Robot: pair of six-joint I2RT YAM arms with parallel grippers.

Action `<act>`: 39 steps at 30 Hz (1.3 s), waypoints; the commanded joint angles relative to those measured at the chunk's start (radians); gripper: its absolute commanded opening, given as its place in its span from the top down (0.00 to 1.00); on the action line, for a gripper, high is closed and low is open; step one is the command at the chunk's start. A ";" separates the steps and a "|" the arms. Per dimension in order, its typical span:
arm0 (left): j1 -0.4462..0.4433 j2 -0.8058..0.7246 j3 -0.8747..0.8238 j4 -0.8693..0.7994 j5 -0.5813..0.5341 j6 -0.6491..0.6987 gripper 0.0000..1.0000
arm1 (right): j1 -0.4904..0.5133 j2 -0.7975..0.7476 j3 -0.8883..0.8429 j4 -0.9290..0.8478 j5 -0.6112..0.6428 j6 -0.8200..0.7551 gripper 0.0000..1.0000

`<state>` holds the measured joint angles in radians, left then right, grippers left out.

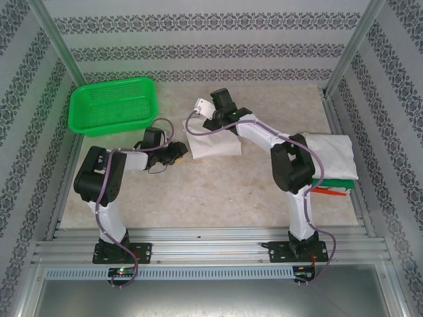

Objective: Fold and stack the t-shirts

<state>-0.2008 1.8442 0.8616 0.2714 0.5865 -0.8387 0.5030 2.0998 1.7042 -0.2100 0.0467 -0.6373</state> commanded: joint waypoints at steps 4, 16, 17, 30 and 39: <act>0.014 -0.094 -0.060 -0.051 -0.079 -0.006 0.45 | -0.114 -0.059 -0.032 0.028 -0.121 0.599 0.22; -0.051 -0.026 0.139 -0.108 -0.165 -0.011 0.14 | -0.221 0.130 0.080 -0.163 -0.352 0.871 0.36; -0.064 -0.003 0.168 -0.124 -0.169 -0.008 0.15 | -0.220 0.142 0.084 -0.172 -0.350 0.879 0.41; -0.097 0.071 0.153 -0.240 -0.109 0.048 0.53 | -0.243 -0.009 -0.260 -0.021 -0.367 1.002 0.72; -0.128 -0.097 0.147 -0.340 -0.231 0.188 0.25 | -0.227 -0.279 -0.541 0.206 -0.197 1.087 0.40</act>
<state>-0.3035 1.8248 1.0008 0.0185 0.4210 -0.7437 0.2710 1.9194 1.2045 -0.1253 -0.2291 0.4107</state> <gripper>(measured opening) 0.739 0.579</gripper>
